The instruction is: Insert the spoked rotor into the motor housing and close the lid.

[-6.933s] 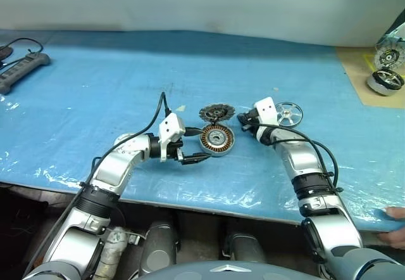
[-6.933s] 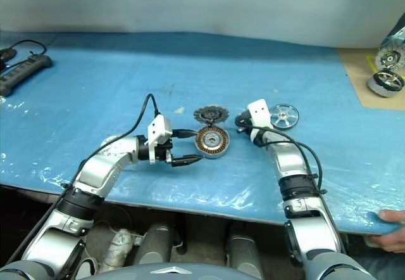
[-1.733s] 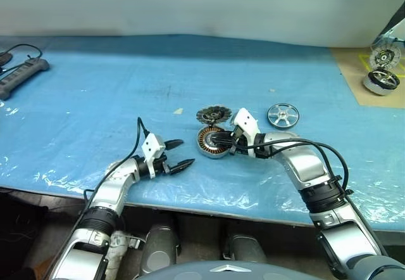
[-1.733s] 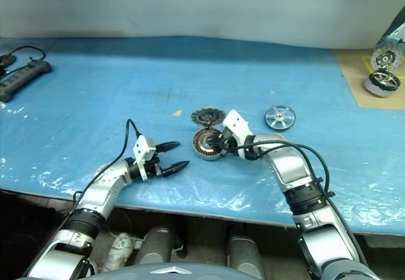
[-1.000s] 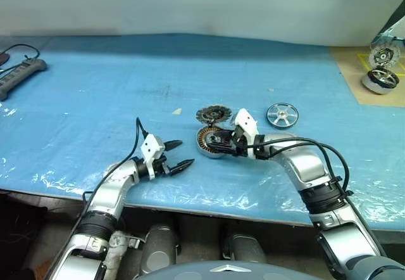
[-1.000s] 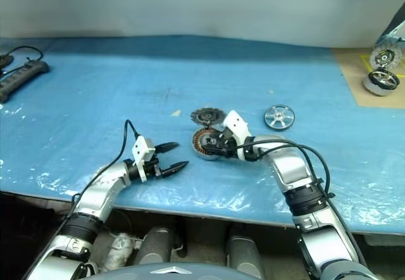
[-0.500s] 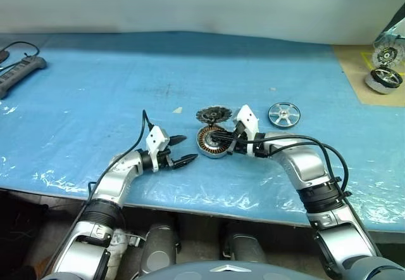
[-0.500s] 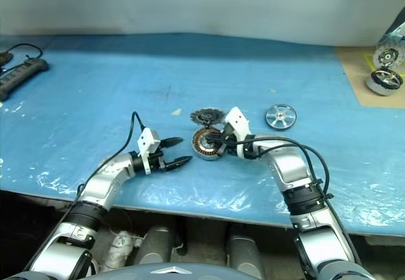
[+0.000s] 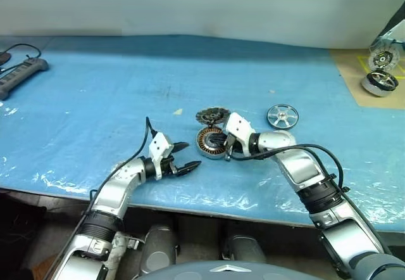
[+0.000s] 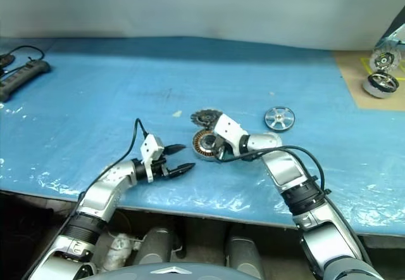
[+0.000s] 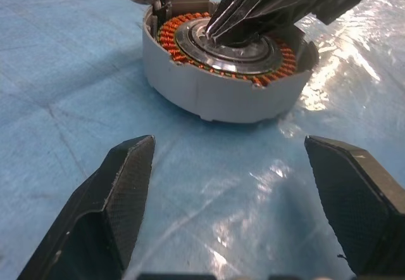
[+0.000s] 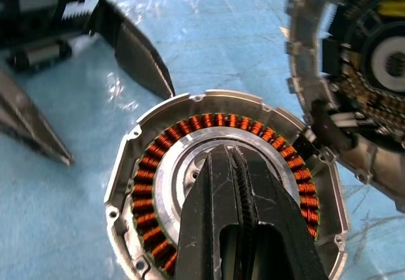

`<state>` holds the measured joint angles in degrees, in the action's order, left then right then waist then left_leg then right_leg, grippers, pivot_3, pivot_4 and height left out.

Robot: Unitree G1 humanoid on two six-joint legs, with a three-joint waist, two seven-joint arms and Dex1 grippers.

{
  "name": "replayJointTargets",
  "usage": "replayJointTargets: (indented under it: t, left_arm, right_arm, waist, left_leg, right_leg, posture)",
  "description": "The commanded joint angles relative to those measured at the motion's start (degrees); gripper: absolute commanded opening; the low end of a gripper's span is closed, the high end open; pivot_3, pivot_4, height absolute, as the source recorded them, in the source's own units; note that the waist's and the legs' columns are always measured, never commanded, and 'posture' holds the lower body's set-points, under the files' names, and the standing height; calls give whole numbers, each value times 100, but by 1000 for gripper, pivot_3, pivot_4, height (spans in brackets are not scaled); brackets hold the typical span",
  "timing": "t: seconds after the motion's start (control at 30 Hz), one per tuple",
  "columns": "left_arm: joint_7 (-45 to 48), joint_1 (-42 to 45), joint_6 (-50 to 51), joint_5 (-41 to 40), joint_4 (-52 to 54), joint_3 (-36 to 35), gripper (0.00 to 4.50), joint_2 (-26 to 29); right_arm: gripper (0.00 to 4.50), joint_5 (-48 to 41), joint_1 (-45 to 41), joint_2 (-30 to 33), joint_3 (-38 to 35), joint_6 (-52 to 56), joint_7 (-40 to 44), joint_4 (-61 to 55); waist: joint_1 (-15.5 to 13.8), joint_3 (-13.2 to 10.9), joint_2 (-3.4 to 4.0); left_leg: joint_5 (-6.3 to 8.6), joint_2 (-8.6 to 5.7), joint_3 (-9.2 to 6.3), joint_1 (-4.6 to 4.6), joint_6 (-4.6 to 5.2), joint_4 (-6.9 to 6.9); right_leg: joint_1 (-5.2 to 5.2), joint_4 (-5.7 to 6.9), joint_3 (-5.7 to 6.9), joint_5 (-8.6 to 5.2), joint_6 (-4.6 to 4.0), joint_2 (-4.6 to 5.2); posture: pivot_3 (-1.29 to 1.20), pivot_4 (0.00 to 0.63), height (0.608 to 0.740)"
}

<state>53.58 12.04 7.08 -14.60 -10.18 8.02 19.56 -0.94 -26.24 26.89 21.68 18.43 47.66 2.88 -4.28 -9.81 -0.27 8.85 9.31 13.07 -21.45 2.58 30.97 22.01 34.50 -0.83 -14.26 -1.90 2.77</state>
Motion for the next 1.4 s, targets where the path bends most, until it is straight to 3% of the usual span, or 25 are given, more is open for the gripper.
replayJointTargets:
  t: [0.03,0.3,0.4,0.57,0.67,0.9,1.03,1.27,1.4]
  left_arm:
    - [169,-97,-73,-98,-45,-130,4054,138]
    - [273,486,-1111,226,-1868,-52,4054,-236]
    - [325,727,-1125,228,-2066,-99,4054,-246]
    - [266,819,-588,116,-1420,-115,4054,-171]
    - [80,729,-205,68,-820,-127,4054,-181]
    - [-411,244,496,98,588,90,4054,-273]
    - [-351,95,721,-63,986,-16,4054,-74]
    - [-211,180,837,-278,952,-130,4054,135]
    - [-364,232,823,-165,894,38,4054,-33]
  right_arm:
    - [28,233,372,55,296,289,106,503]
    - [28,-956,229,-372,-883,704,209,154]
    - [28,-1335,180,-426,-1188,991,251,-71]
    - [28,-1827,166,-155,-1732,1576,239,-692]
    - [28,-1764,369,393,-1952,1809,172,-1146]
    - [28,-1145,606,1579,-2463,1847,-420,-1373]
    - [914,-984,583,1941,-2482,1874,-466,-1311]
    - [3341,-743,157,1970,-2263,2250,-715,-828]
    - [3341,-396,-251,1820,-2109,2520,-1226,-195]
  waist:
    - [3,7,-11]
    - [-38,14,-1]
    - [-107,13,1]
    - [-129,12,1]
    - [-153,11,0]
    - [-94,5,-1]
    - [-101,-1,4]
    - [-113,-8,15]
    - [-112,-9,16]
  left_leg:
    - [2,0,0,11,-2,0]
    - [2,-4,-1,27,-2,-2]
    - [2,-6,-2,25,-2,-2]
    - [1,-7,0,-13,-3,-2]
    - [1,-11,1,-66,-2,-1]
    - [5,-6,-3,-175,-2,9]
    - [12,5,-14,-173,11,9]
    - [3,8,-24,-165,-3,25]
    - [3,8,-24,-167,-3,26]
  right_leg:
    - [-10,-2,0,-2,3,0]
    - [-25,-10,-5,-4,7,3]
    - [-17,-7,-6,-4,7,4]
    - [12,0,-6,-3,4,8]
    - [44,13,-3,23,-38,10]
    - [129,17,35,24,-48,11]
    - [126,21,60,14,-65,9]
    - [109,25,73,14,-69,10]
    - [109,29,76,15,-72,11]
  posture:
    - [0,150,740]
    - [0,150,740]
    - [0,150,740]
    - [0,150,740]
    - [0,150,740]
    - [0,150,740]
    - [0,150,740]
    - [0,150,740]
    - [0,150,740]
